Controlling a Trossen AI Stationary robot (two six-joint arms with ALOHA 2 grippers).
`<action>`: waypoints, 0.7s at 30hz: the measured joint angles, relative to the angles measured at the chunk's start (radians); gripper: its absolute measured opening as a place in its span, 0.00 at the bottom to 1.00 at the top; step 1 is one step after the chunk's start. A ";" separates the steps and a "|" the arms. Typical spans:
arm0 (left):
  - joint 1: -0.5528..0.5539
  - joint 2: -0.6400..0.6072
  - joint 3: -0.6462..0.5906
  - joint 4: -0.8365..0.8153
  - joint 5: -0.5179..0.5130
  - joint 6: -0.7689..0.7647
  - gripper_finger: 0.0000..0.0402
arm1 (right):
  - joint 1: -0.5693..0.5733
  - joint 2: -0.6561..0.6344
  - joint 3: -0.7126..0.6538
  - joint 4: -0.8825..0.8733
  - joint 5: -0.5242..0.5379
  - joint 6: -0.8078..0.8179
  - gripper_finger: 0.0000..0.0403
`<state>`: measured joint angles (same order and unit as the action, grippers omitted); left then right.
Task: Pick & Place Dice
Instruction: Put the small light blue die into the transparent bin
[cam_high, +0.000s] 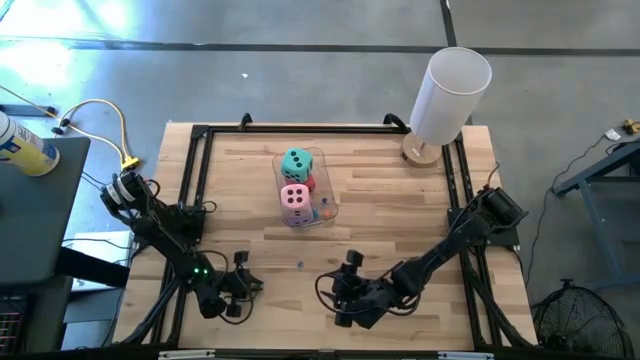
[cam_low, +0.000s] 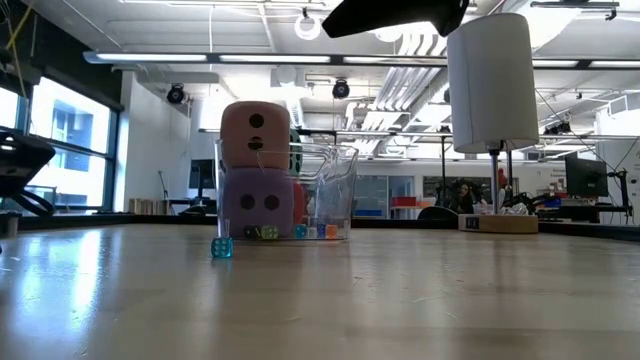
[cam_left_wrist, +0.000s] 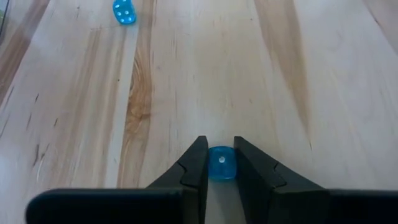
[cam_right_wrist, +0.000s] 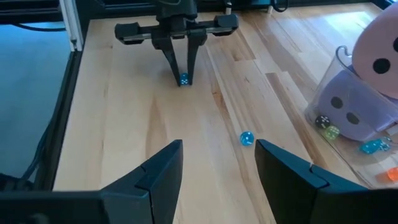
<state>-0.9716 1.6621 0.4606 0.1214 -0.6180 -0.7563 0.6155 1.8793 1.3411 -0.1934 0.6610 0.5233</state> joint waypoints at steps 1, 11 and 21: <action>0.004 -0.008 0.000 0.001 0.004 0.013 0.13 | 0.000 0.000 0.000 0.006 -0.006 -0.003 0.48; 0.093 -0.230 -0.005 -0.031 0.022 0.221 0.13 | -0.003 0.000 0.000 0.040 -0.012 -0.005 0.48; 0.238 -0.392 0.031 -0.017 -0.009 0.502 0.13 | -0.048 0.000 0.000 0.048 -0.040 -0.006 0.48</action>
<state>-0.7336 1.2701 0.4920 0.1040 -0.6267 -0.2542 0.5672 1.8793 1.3411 -0.1452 0.6213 0.5177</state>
